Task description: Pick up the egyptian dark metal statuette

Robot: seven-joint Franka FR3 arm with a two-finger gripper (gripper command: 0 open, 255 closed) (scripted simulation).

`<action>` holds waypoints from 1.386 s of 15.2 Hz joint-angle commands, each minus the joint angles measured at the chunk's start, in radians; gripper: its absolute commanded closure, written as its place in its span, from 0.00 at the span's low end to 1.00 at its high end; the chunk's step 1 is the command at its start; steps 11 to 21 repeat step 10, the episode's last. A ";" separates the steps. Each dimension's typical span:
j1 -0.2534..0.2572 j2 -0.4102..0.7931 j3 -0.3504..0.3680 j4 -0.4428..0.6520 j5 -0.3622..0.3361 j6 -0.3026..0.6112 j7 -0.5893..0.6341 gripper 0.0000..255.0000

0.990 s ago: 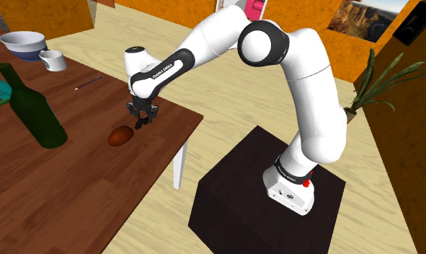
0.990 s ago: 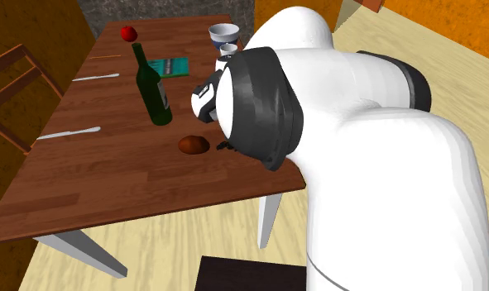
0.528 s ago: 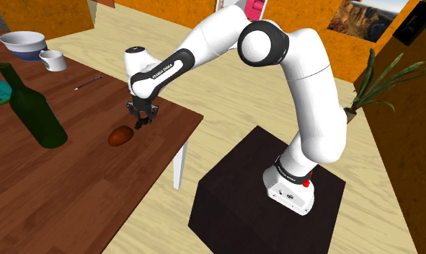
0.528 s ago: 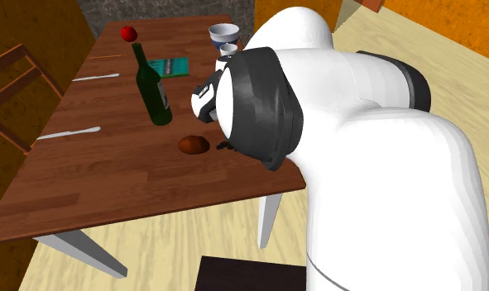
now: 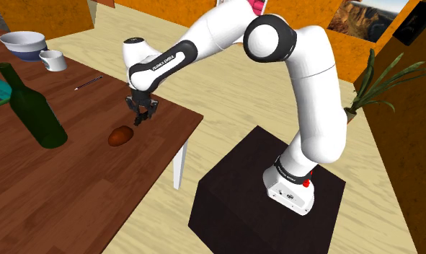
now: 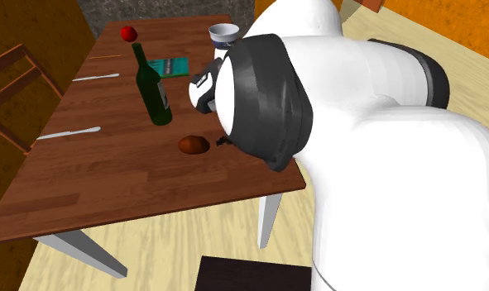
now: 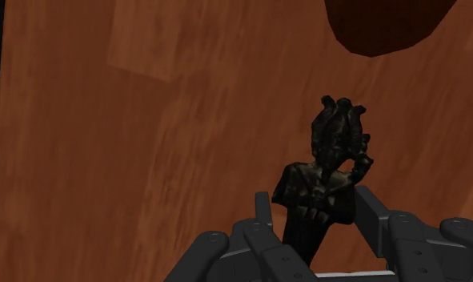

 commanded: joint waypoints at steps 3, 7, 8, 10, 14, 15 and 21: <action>-0.004 -0.033 0.006 0.002 0.008 -0.035 -0.004 1.00; -0.008 -0.066 0.012 0.005 0.015 -0.071 -0.009 1.00; -0.009 -0.073 0.014 0.007 0.017 -0.080 -0.010 1.00; -0.009 -0.075 0.014 0.007 0.018 -0.081 -0.010 1.00; -0.009 -0.075 0.014 0.007 0.018 -0.081 -0.010 1.00; -0.009 -0.075 0.014 0.007 0.018 -0.081 -0.010 1.00; -0.009 -0.075 0.014 0.007 0.018 -0.081 -0.010 1.00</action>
